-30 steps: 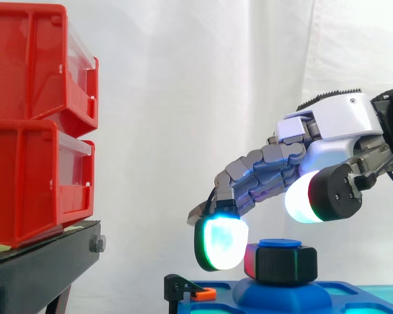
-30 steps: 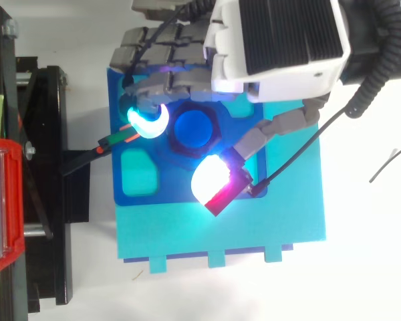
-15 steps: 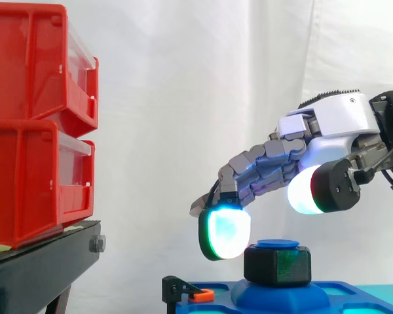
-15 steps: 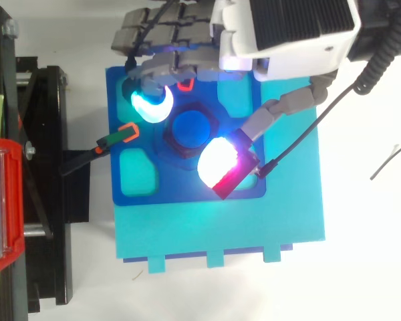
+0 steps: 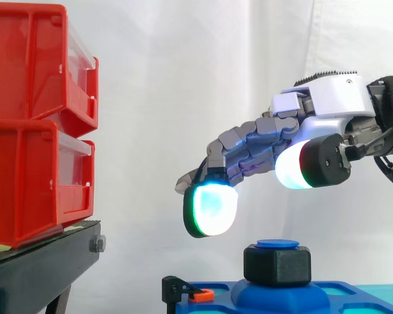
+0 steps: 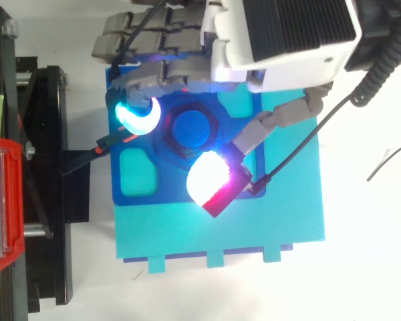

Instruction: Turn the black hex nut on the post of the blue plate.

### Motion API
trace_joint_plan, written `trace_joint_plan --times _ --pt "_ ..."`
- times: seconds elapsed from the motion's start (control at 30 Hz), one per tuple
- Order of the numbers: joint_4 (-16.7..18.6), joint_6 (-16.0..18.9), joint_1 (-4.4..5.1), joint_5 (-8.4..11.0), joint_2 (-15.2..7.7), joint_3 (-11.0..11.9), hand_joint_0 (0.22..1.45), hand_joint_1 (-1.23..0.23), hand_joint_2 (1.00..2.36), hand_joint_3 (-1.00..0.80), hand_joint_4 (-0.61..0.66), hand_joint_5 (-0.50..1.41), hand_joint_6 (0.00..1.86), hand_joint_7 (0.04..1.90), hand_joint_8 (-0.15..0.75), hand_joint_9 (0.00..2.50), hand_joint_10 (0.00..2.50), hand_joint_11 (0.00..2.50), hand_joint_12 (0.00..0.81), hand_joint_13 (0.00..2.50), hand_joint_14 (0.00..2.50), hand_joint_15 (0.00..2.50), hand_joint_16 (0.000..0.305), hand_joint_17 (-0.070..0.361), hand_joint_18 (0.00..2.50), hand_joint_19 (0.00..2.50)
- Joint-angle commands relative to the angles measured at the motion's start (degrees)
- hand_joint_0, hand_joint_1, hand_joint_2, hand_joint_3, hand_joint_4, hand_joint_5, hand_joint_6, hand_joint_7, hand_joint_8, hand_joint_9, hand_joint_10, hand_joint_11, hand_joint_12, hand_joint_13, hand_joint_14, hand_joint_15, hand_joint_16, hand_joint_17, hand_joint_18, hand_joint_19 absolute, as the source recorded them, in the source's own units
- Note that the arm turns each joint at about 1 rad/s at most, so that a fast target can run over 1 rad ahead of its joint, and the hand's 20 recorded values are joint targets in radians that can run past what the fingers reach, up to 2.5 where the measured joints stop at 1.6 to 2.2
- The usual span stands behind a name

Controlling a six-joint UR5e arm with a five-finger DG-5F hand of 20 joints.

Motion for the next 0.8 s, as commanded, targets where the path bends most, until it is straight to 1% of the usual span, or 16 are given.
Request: trace_joint_plan --times 0.0,0.03,0.07,0.1,0.13,0.17,0.2,0.27,0.3,0.33,0.43,0.47,0.6,0.77 --pt "0.2 0.0 0.88 1.16 0.0 0.0 0.45 -0.41 1.00 -0.50 0.22 -0.19 0.50 1.03 0.257 0.23 0.00 0.00 0.386 0.08 0.00 0.00 0.063 0.142 0.00 0.15" --pt "0.2 0.0 0.97 1.33 -0.1 0.0 0.45 -0.41 1.00 -0.50 0.22 -0.19 0.50 1.03 0.256 0.22 0.00 0.00 0.386 0.08 0.00 0.00 0.063 0.142 0.00 0.15" --pt "0.0 -0.1 1.32 1.86 0.0 0.0 0.45 -0.41 1.00 -0.50 0.22 -0.19 0.50 1.03 0.256 0.22 0.00 0.00 0.386 0.08 0.00 0.00 0.063 0.142 0.00 0.15" --pt "-0.4 -0.1 1.67 2.30 -0.1 0.0 0.45 -0.36 1.00 -0.50 0.22 -0.19 0.50 1.02 0.256 0.22 0.00 0.00 0.386 0.08 0.00 0.00 0.063 0.142 0.00 0.15" --pt "-0.5 -0.1 1.85 2.48 -0.1 0.0 0.44 -0.34 1.00 -0.50 0.22 -0.19 0.50 1.02 0.257 0.22 0.00 0.00 0.387 0.07 0.00 0.00 0.063 0.142 0.00 0.16" --pt "-0.5 -0.1 1.94 2.65 -0.1 -0.1 0.45 -0.27 1.00 -0.50 0.22 -0.19 0.50 1.01 0.256 0.22 0.00 0.00 0.386 0.07 0.00 0.00 0.063 0.141 0.00 0.16" --pt "-0.6 -0.1 2.55 3.62 -0.1 -0.1 0.45 -0.20 1.00 -0.50 0.23 -0.19 0.50 1.01 0.258 0.22 0.00 0.00 0.386 0.06 0.00 0.00 0.063 0.141 0.00 0.16" --pt "-0.6 -0.1 2.90 4.50 -0.1 -0.1 0.45 -0.17 1.00 -0.50 0.23 -0.19 0.50 1.01 0.257 0.22 0.00 0.00 0.386 0.06 0.00 0.00 0.063 0.141 0.00 0.17" --pt "-0.6 -0.1 2.90 4.50 -0.1 -0.1 0.46 -0.16 1.00 -0.50 0.23 -0.19 0.50 1.01 0.257 0.22 0.00 0.00 0.386 0.05 0.00 0.00 0.062 0.140 0.00 0.16" --pt "-0.6 -0.1 3.61 5.20 0.0 -0.1 0.46 -0.15 1.00 -0.50 0.23 -0.19 0.50 1.01 0.257 0.22 0.00 0.00 0.386 0.05 0.00 0.00 0.063 0.141 0.00 0.17" --pt "-0.6 -0.1 4.14 5.73 -0.1 -0.1 0.46 -0.14 1.00 -0.50 0.23 -0.19 0.50 1.01 0.258 0.22 0.00 0.00 0.385 0.05 0.00 0.00 0.063 0.141 0.00 0.16" --pt "-0.6 -0.1 4.31 6.17 -0.1 -0.4 0.46 -0.14 1.00 -0.50 0.23 -0.19 0.50 1.01 0.258 0.22 0.00 0.00 0.385 0.05 0.00 0.00 0.063 0.141 0.00 0.16" --pt "-0.4 0.0 4.75 7.05 0.0 -1.2 0.46 -0.14 1.00 -0.50 0.23 -0.18 0.50 1.00 0.260 0.22 0.00 0.00 0.384 0.05 0.00 0.00 0.063 0.141 0.00 0.16" --pt "0.4 0.0 5.19 7.49 0.0 -2.9 0.46 -0.15 1.00 -0.50 0.23 -0.18 0.50 1.01 0.262 0.23 0.00 0.00 0.384 0.05 0.00 0.00 0.062 0.141 0.00 0.16"
